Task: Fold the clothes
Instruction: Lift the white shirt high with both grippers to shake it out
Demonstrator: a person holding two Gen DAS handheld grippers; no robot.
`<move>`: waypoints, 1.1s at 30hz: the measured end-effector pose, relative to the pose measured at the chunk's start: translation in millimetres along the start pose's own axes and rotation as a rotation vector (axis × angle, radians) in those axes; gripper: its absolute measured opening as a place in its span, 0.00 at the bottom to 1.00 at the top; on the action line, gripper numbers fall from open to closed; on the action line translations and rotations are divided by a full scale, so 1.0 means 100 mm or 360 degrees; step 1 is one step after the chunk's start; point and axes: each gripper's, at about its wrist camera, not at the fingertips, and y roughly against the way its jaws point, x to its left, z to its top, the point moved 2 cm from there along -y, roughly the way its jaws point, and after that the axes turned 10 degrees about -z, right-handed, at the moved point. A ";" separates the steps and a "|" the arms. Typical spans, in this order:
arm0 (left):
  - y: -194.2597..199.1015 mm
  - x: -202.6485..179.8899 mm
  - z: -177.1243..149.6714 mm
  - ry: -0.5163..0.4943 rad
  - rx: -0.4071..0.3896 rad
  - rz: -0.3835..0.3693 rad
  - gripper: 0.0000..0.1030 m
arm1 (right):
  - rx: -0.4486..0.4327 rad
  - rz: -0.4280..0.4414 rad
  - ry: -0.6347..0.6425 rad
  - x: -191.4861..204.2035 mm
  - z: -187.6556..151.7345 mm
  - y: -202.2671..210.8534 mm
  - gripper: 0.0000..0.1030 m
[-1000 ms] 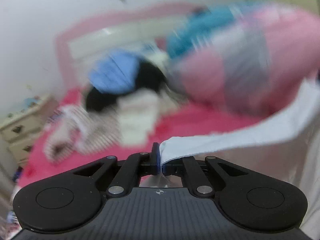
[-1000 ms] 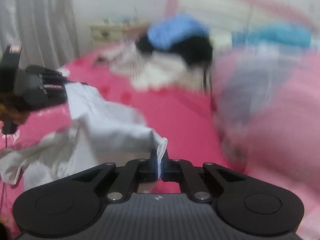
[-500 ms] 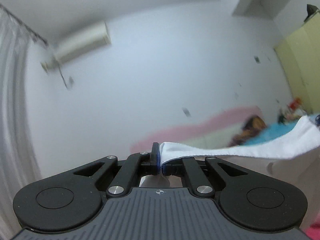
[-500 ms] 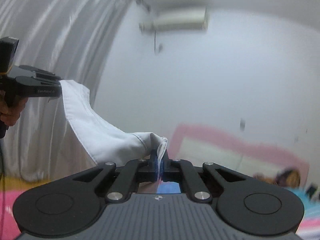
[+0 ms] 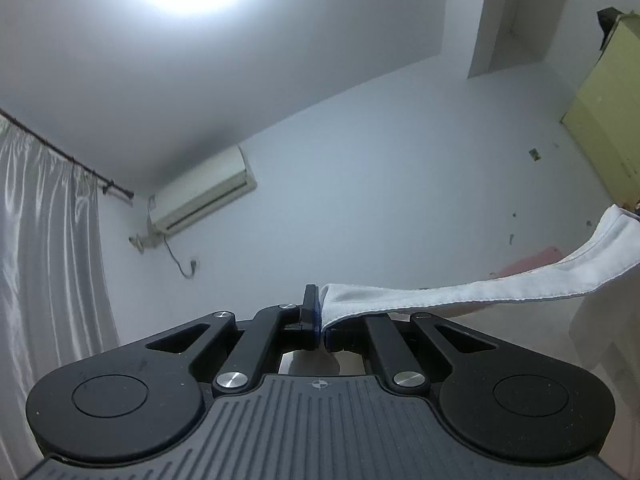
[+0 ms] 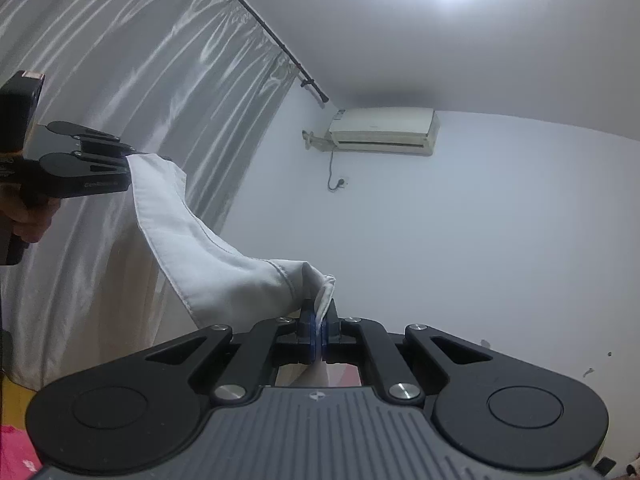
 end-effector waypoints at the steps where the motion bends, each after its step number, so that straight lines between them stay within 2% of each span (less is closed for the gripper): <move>1: 0.00 0.01 0.01 -0.0008 -0.0004 0.0003 0.02 | -0.0006 0.0003 0.0008 0.02 0.00 0.01 0.03; 4: -0.01 0.02 0.01 -0.0031 -0.0005 0.0009 0.02 | -0.0002 0.0024 0.0022 0.04 -0.01 0.01 0.03; 8: -0.10 0.03 -0.10 -0.0046 0.0055 -0.0016 0.02 | 0.0046 0.0030 0.0032 0.07 -0.11 -0.08 0.03; 12: -0.38 -0.05 -0.42 -0.0049 0.0159 -0.0052 0.02 | 0.0162 0.0038 0.0008 0.07 -0.38 -0.32 0.03; 14: -0.59 -0.10 -0.68 -0.0011 0.0241 -0.0113 0.02 | 0.0237 0.0044 -0.0004 0.07 -0.58 -0.50 0.03; 20: -1.37 -0.35 -1.67 0.0105 0.0480 -0.0195 0.02 | 0.0561 0.0054 -0.0041 0.05 -1.41 -1.29 0.03; 25: -2.15 -0.65 -2.60 0.0169 0.0671 -0.0215 0.02 | 0.0805 0.0029 -0.0001 0.12 -2.21 -2.08 0.03; 28: -2.60 -0.91 -3.21 0.0195 0.0795 -0.0221 0.02 | 0.0937 -0.0003 0.0007 0.16 -2.80 -2.53 0.03; 33: -3.09 -1.49 -4.14 0.0189 0.1006 -0.0259 0.02 | 0.1146 -0.0082 -0.0005 0.28 -3.89 -3.09 0.03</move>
